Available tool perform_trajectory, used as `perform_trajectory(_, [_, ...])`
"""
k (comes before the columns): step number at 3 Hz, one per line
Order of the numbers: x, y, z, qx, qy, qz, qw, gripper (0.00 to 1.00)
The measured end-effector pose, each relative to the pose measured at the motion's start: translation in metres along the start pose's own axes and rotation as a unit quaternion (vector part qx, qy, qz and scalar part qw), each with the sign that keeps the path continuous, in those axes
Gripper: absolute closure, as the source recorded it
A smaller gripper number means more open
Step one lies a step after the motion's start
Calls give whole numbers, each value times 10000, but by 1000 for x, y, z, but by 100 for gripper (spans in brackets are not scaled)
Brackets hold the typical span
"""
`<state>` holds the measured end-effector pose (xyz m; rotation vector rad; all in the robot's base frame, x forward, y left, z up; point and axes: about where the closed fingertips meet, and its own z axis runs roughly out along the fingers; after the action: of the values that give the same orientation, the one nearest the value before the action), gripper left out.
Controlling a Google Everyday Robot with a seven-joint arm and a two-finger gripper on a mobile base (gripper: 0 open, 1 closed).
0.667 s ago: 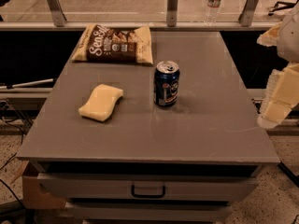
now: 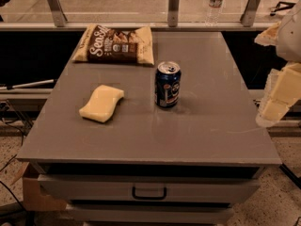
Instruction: Pick pepsi can
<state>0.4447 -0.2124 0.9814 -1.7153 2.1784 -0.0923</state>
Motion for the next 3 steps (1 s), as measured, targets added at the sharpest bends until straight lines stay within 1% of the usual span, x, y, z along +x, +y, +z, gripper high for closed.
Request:
perform_trajectory(1, [-13, -17, 22, -92, -574, -151, 9982, 0])
perform_trajectory(2, [-43, -30, 59, -397, -1381, -327, 9891, 0])
perform_trajectory(3, [-85, -35, 91, -707, -2208, -442, 9718, 0])
